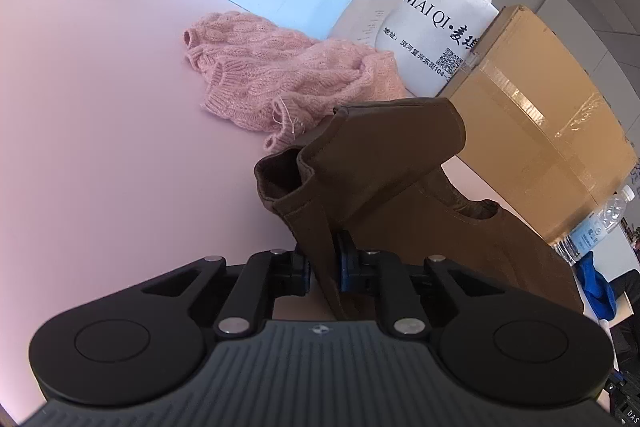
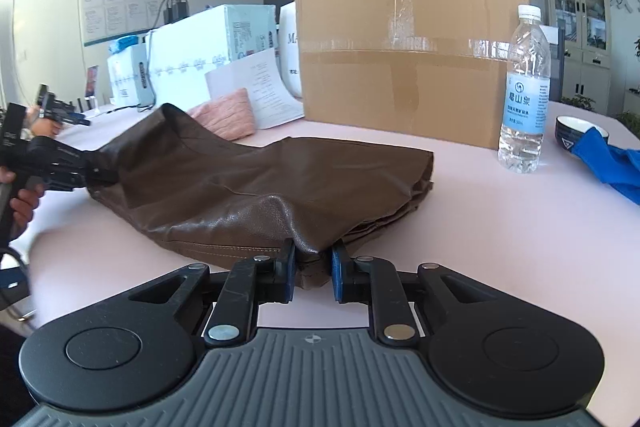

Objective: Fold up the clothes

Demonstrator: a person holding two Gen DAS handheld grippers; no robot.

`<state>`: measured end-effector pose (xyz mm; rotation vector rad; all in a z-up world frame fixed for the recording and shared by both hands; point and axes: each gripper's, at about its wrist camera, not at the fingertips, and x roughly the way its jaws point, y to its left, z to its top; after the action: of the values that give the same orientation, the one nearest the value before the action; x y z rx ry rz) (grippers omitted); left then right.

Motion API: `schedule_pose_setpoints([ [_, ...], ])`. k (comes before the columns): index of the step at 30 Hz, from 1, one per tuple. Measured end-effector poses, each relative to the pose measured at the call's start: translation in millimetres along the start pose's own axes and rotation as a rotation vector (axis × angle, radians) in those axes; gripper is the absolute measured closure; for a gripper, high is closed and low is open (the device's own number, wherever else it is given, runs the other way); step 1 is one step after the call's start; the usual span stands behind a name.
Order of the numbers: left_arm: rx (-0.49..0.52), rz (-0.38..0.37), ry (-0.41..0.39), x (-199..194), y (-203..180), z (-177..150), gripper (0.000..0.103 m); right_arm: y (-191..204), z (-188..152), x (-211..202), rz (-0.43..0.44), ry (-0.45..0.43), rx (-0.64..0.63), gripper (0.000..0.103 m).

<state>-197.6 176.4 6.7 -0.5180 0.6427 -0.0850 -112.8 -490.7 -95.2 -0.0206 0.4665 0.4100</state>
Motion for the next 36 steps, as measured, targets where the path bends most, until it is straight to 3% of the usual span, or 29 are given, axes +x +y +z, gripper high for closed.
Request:
schedule_pose_setpoints([
  [7, 0.204, -0.040, 0.142, -23.3, -19.7, -10.0, 0.091, -6.4, -11.2, -35.2, 0.043, 0.102, 0.060, 0.085],
  [10, 0.242, -0.028, 0.170, -30.6, -21.2, -13.4, 0.086, -9.5, -14.8, -42.8, 0.021, 0.079, 0.090, 0.062],
  [11, 0.236, -0.029, 0.172, -33.6, -18.4, -12.9, 0.077, -12.8, -14.0, -48.4, 0.015, 0.051, 0.102, 0.049],
  [13, 0.216, -0.010, 0.153, -41.5, -11.7, -7.8, 0.040, -23.0, -8.2, -62.7, 0.003, -0.024, 0.135, 0.039],
  [15, 0.198, -0.003, 0.093, -56.0, -4.9, 0.1, 0.026, -32.8, -1.4, -73.3, -0.012, -0.077, 0.167, 0.031],
  [18, 0.220, -0.025, -0.031, -86.4, -3.9, 17.2, 0.020, -46.1, 7.7, -77.7, -0.012, -0.137, 0.194, 0.023],
  [20, 0.292, -0.078, -0.115, -100.0, -10.7, 27.3, 0.019, -56.9, 11.5, -68.8, 0.013, -0.171, 0.238, 0.019],
  [22, 0.352, -0.069, -0.122, -92.8, -19.4, 35.1, 0.019, -70.9, 7.3, -54.4, 0.044, -0.196, 0.328, 0.019],
  [24, 0.380, -0.050, -0.067, -73.6, -25.0, 40.8, 0.019, -86.5, -3.5, -37.5, 0.079, -0.206, 0.452, 0.019],
  [27, 0.354, -0.090, 0.114, -40.7, -21.5, 43.8, 0.020, -105.2, -25.1, -14.0, 0.105, -0.161, 0.612, 0.019],
  [30, 0.332, -0.151, 0.212, -26.1, -15.1, 41.7, 0.020, -103.6, -23.5, -10.7, 0.130, -0.140, 0.595, 0.018],
  [32, 0.276, -0.233, 0.225, -23.6, -11.2, 42.4, 0.021, -98.0, -21.5, -8.1, 0.153, -0.138, 0.552, 0.016],
  [35, 0.198, -0.328, 0.226, -16.8, -12.1, 45.7, 0.028, -87.1, -18.2, 3.2, 0.148, -0.072, 0.491, 0.015],
  [36, 0.181, -0.349, 0.222, -13.5, -14.5, 46.2, 0.038, -85.2, -18.1, 5.0, 0.149, -0.062, 0.482, 0.015],
])
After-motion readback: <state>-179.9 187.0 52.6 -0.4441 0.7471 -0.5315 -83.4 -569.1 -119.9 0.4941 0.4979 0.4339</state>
